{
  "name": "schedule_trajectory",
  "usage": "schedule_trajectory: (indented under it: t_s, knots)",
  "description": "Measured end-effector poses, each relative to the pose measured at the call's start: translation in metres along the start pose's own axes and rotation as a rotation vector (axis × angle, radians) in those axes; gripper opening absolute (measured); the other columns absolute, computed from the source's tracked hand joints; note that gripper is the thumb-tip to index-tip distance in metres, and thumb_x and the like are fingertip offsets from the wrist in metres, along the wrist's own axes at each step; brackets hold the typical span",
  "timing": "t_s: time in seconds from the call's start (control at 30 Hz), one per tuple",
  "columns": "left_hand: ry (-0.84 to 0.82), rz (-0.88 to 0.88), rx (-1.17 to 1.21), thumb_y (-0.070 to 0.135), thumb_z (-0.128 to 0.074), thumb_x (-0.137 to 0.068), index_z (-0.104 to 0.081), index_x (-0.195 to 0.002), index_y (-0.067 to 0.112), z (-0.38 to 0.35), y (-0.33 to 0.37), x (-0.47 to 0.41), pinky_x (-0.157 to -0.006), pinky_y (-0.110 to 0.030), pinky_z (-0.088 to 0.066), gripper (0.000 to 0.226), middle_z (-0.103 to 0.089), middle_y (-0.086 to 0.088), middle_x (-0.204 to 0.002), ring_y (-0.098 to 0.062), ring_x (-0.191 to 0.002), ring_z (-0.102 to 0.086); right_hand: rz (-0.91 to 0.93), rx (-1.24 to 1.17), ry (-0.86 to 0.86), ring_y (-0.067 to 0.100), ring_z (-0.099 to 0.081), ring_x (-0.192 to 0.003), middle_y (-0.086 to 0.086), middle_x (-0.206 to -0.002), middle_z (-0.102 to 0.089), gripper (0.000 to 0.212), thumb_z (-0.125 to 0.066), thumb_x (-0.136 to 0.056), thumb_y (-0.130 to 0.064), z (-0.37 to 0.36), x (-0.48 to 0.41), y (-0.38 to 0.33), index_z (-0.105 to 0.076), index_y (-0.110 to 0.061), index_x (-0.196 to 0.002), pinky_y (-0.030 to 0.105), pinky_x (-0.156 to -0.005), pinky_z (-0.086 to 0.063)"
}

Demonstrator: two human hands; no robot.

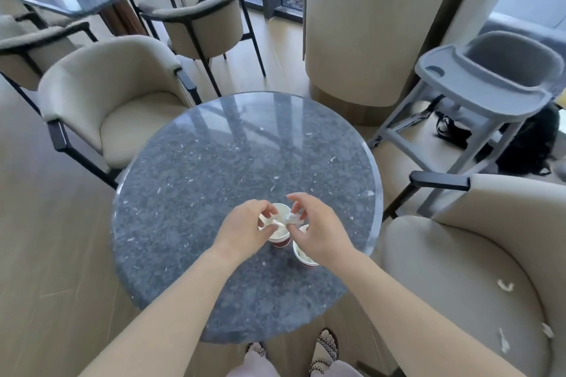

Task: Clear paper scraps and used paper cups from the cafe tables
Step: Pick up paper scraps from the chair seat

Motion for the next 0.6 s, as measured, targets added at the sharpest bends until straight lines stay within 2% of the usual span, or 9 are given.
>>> schedule_trajectory:
  t_s: [0.1, 0.17, 0.37, 0.47, 0.6]
  knots:
    - [-0.034, -0.023, 0.024, 0.017, -0.068, -0.079, -0.061, -0.099, 0.027, -0.001, -0.011, -0.01, -0.075, -0.024, -0.048, 0.024, -0.059, 0.009, -0.094, -0.007, -0.074, -0.058, -0.038, 0.037, -0.034, 0.012, -0.054, -0.089, -0.005, -0.106, -0.058, 0.049, -0.063, -0.081, -0.019, -0.01, -0.013, 0.0, -0.046, -0.022, -0.126, 0.028, -0.079, -0.046]
    - [-0.052, -0.044, 0.049, 0.015, -0.066, -0.079, -0.061, -0.098, 0.028, 0.001, -0.018, -0.013, -0.073, -0.019, -0.045, 0.024, -0.059, 0.01, -0.094, -0.004, -0.076, -0.058, -0.076, 0.059, -0.024, 0.015, -0.055, -0.095, -0.002, -0.11, -0.058, 0.049, -0.064, -0.08, -0.019, -0.011, -0.016, 0.0, -0.046, -0.021, -0.126, 0.031, -0.083, -0.046]
    - [-0.062, -0.105, 0.203, 0.016, -0.066, -0.08, -0.061, -0.088, 0.033, 0.015, -0.022, -0.029, -0.068, -0.01, -0.041, 0.019, -0.062, 0.016, -0.088, 0.005, -0.078, -0.057, -0.201, 0.084, 0.168, 0.006, -0.051, -0.095, -0.004, -0.114, -0.057, 0.046, -0.065, -0.08, -0.018, 0.007, -0.001, 0.0, -0.05, -0.021, -0.122, 0.02, -0.082, -0.039]
    - [-0.132, -0.198, 0.215, 0.014, -0.065, -0.08, -0.062, -0.091, 0.031, 0.008, -0.006, -0.039, -0.072, -0.015, -0.044, 0.02, -0.064, 0.013, -0.091, 0.001, -0.078, -0.059, -0.276, 0.084, 0.265, 0.0, -0.044, -0.09, -0.005, -0.112, -0.056, 0.04, -0.064, -0.082, -0.019, 0.017, 0.016, 0.004, -0.051, -0.021, -0.12, 0.018, -0.081, -0.038]
    - [-0.224, -0.351, 0.203, 0.019, -0.064, -0.082, -0.062, -0.089, 0.033, -0.008, 0.029, -0.047, -0.076, -0.02, -0.045, 0.015, -0.064, 0.013, -0.09, 0.0, -0.08, -0.059, -0.369, 0.103, 0.384, -0.002, -0.044, -0.088, -0.008, -0.108, -0.058, 0.034, -0.061, -0.083, -0.02, 0.029, 0.05, 0.009, -0.054, -0.022, -0.115, 0.019, -0.082, -0.039]
Point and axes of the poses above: each hand's wrist, its own x-axis away from the middle knuckle, its own z-axis out of the back of the hand, y = z × x, the point moved 6 cm from there along -x, towards the middle knuckle
